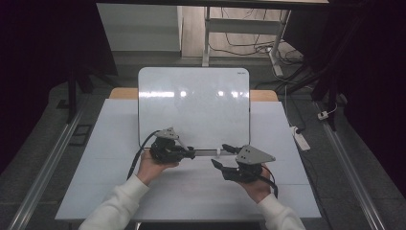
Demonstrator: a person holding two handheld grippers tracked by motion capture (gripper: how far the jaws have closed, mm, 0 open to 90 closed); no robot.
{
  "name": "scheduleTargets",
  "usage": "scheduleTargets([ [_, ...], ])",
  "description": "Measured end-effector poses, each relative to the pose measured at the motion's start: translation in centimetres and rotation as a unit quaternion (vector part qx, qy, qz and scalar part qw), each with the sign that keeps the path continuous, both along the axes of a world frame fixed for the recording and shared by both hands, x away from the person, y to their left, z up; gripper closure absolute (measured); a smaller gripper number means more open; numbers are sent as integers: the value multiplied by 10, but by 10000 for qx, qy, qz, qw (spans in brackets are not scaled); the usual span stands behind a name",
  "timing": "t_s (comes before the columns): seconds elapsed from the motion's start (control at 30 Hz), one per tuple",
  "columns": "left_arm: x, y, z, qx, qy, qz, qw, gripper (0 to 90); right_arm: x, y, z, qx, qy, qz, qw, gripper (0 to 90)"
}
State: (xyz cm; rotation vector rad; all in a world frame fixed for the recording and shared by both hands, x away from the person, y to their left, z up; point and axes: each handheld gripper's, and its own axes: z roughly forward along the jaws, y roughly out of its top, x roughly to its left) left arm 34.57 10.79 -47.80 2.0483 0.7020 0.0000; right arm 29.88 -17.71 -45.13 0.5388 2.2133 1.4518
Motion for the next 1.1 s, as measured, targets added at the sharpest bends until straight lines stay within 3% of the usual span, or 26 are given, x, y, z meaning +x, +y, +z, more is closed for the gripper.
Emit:
scheduleTargets([
  [0.33,-4,-23,-7,126,168,-304,9993,783,5,39,8,-117,50,184,9997,388],
  [0.53,-6,-32,-8,165,188,-372,9990,783,5,60,8,-300,40,47,9995,534],
  [0.73,-7,-39,-10,187,153,-388,9990,783,4,67,4,-457,40,-64,9989,761],
  [0.97,-10,-41,-9,174,36,-258,9995,774,1,69,4,-520,24,-106,9986,805],
  [1.0,-10,-40,-9,160,-6,-214,9996,762,1,68,5,-497,9,-120,9987,807],
  [1.1,-15,-36,-4,198,-224,6,9996,559,3,61,12,-513,-109,-301,9982,807],
])
